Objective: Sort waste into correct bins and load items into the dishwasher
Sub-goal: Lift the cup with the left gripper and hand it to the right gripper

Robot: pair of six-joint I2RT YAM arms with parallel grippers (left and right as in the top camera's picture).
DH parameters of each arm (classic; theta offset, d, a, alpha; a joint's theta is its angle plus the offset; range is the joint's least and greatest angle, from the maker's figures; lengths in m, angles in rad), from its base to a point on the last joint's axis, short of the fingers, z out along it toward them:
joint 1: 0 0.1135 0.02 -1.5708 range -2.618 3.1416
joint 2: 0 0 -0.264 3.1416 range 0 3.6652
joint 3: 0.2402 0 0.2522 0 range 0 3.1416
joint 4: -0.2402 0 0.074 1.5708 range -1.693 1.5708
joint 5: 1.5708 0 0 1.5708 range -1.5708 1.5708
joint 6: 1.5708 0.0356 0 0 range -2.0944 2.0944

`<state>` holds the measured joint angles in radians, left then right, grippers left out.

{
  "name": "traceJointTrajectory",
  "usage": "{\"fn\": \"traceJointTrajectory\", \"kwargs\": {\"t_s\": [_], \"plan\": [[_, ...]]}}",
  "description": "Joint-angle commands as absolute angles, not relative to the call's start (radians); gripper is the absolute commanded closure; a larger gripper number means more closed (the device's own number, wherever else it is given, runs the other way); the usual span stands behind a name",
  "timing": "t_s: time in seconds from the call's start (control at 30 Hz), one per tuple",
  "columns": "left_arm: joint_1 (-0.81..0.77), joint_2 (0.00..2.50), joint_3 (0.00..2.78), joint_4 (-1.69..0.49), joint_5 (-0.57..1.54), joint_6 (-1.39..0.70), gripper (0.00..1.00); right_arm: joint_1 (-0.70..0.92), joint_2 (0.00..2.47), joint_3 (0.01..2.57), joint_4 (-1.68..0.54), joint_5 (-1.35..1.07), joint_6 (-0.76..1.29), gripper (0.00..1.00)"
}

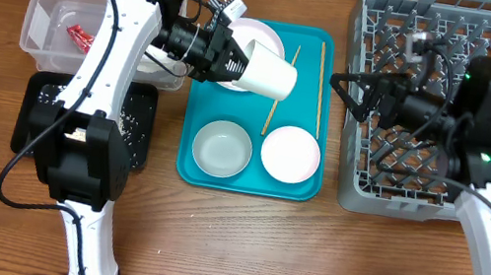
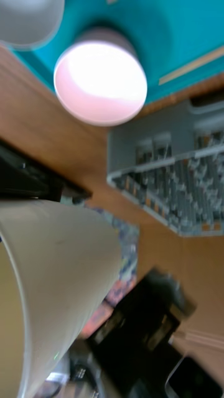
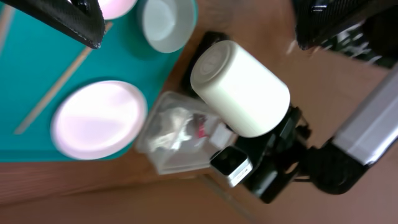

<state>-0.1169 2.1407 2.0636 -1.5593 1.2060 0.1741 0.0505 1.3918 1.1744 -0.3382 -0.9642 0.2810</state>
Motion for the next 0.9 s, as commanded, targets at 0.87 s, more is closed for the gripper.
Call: {"fn": "traceJointTrajectory", "kwargs": {"t_s": [0.87], "plan": [[-0.192, 2.111, 2.081, -1.648, 1.411, 0.364, 0.96, 0.244, 1.489, 1.192, -0.111, -1.089, 0.34, 0.08]]}}
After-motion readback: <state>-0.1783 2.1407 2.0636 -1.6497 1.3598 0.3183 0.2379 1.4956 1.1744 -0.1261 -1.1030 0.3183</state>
